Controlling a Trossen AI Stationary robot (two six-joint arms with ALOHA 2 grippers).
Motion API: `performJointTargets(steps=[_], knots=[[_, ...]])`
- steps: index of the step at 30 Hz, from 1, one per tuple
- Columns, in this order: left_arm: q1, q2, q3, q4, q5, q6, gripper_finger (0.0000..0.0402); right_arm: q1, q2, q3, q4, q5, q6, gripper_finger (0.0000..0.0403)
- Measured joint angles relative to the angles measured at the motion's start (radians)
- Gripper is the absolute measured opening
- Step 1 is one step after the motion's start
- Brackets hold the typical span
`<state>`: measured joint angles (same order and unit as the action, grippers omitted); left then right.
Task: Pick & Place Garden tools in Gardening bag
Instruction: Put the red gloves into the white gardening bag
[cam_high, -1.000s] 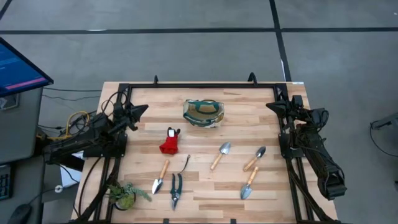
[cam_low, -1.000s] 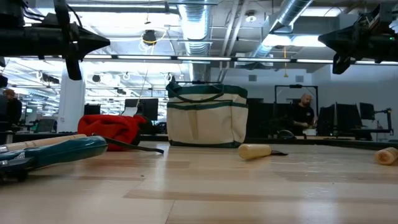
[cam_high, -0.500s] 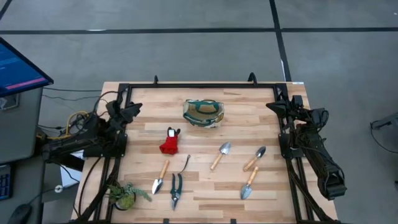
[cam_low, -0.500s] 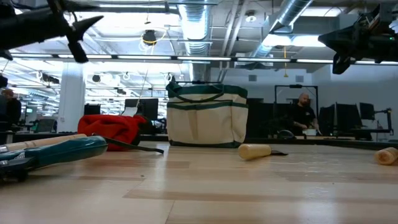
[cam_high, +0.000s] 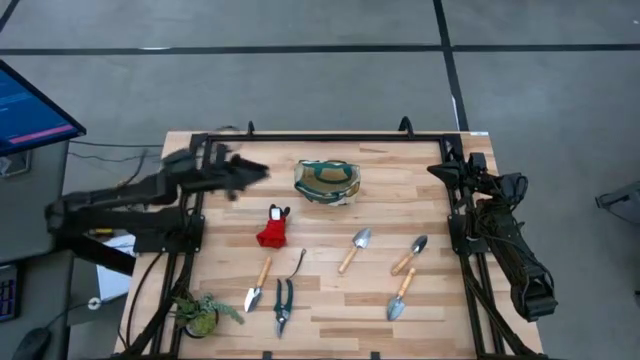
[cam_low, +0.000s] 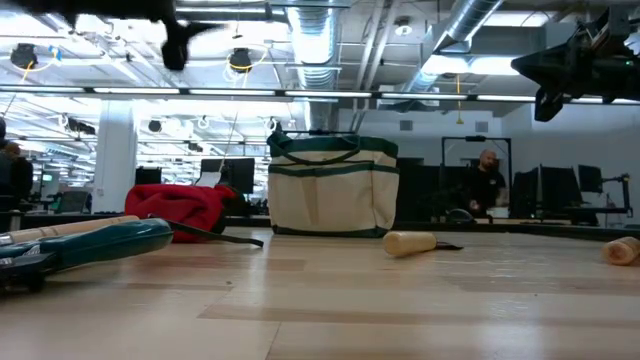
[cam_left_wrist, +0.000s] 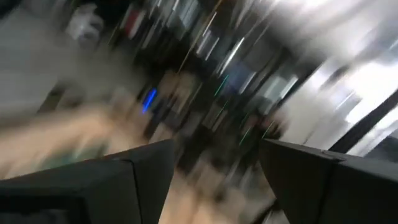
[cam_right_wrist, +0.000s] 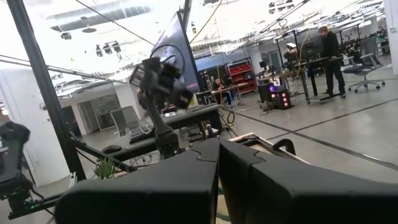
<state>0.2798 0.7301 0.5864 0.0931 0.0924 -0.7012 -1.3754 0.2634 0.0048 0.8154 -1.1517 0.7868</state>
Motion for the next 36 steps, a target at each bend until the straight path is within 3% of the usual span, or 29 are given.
performJointTargets(steps=[5, 9, 20, 28, 36], knots=[[-0.005, 0.252, 0.170, -0.479, 0.098, 0.016, 0.0228, 0.000, 0.000, 0.000, 0.000, 0.000, 0.000, 0.0000], [-0.045, 0.386, 0.215, -0.637, 0.146, -0.023, 0.0228, 0.000, 0.000, 0.000, 0.000, 0.000, 0.000, 0.0000], [-0.198, 0.527, 0.221, -0.714, -0.131, -0.246, 0.0228, 0.000, 0.000, 0.000, 0.000, 0.000, 0.000, 0.0000], [-0.217, 0.621, 0.221, -0.743, -0.157, -0.305, 0.0228, 0.000, 0.000, 0.000, 0.000, 0.000, 0.000, 0.0000], [-0.217, 0.732, 0.221, -0.651, -0.120, -0.329, 0.0228, 0.000, 0.000, 0.000, -0.001, 0.000, 0.000, 0.0000]])
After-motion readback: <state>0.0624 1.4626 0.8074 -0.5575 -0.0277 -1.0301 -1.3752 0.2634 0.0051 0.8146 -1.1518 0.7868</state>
